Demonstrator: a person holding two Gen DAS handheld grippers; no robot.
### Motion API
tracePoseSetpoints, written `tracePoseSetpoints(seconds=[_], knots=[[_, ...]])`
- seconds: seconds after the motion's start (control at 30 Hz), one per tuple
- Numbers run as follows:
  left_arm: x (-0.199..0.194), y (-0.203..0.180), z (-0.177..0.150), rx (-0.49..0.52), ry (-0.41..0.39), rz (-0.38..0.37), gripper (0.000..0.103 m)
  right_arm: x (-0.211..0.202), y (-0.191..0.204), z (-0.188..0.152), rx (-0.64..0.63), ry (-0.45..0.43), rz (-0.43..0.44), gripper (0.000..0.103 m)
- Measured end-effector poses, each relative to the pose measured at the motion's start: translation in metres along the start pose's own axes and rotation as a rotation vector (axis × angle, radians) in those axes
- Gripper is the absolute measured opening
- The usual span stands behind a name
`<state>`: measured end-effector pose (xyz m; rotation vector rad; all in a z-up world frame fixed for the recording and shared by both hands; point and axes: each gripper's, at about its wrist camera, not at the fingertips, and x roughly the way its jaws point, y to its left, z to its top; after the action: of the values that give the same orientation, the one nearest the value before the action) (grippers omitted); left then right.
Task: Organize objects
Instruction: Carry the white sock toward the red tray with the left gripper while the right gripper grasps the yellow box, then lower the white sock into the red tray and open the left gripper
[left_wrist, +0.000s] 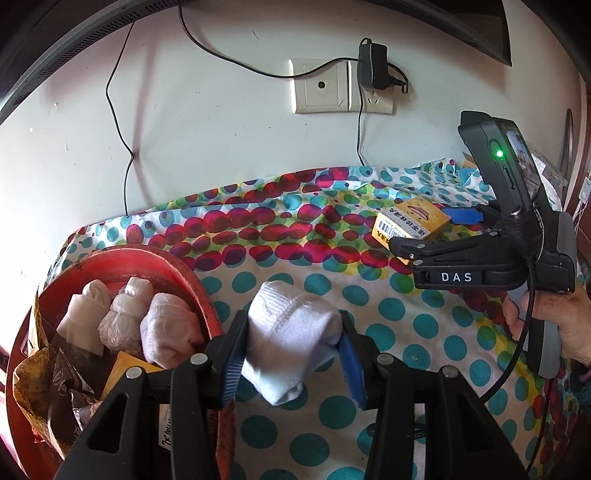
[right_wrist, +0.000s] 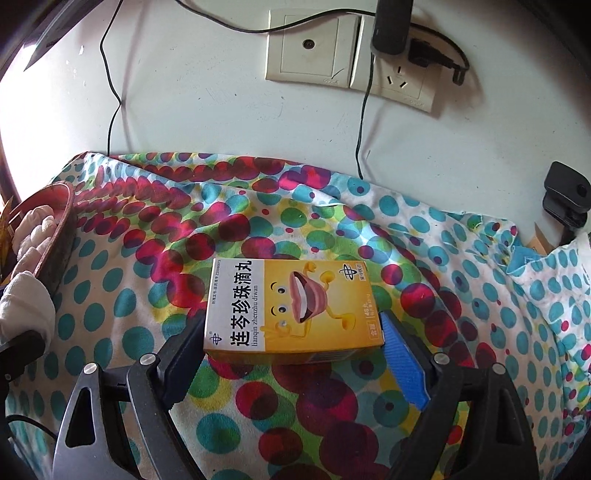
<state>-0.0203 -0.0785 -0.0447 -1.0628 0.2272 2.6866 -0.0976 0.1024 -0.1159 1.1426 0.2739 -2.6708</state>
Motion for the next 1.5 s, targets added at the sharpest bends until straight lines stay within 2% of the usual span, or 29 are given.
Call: tracePoseSetpoints(seconds=[0.2,0.47,0.8,1.13,1.5], knots=[[-0.013,0.001,0.004,-0.009,-0.038,0.021,0.047,-0.003,-0.003,-0.005,0.026,0.005,-0.021,0.087],[-0.022,0.013,0.007,-0.041,-0.053,0.045,0.047,-0.003,-0.011,-0.004,0.065,0.001,0.008,0.087],[-0.032,0.053,0.009,-0.164,-0.062,0.050,0.047,-0.001,-0.013,-0.003,0.072,0.008,-0.006,0.087],[-0.030,0.088,0.004,-0.280,-0.025,0.150,0.047,-0.001,-0.012,-0.002,0.070,0.010,-0.006,0.087],[-0.031,0.111,-0.001,-0.347,-0.015,0.202,0.047,0.001,-0.013,-0.003,0.074,0.021,0.001,0.087]])
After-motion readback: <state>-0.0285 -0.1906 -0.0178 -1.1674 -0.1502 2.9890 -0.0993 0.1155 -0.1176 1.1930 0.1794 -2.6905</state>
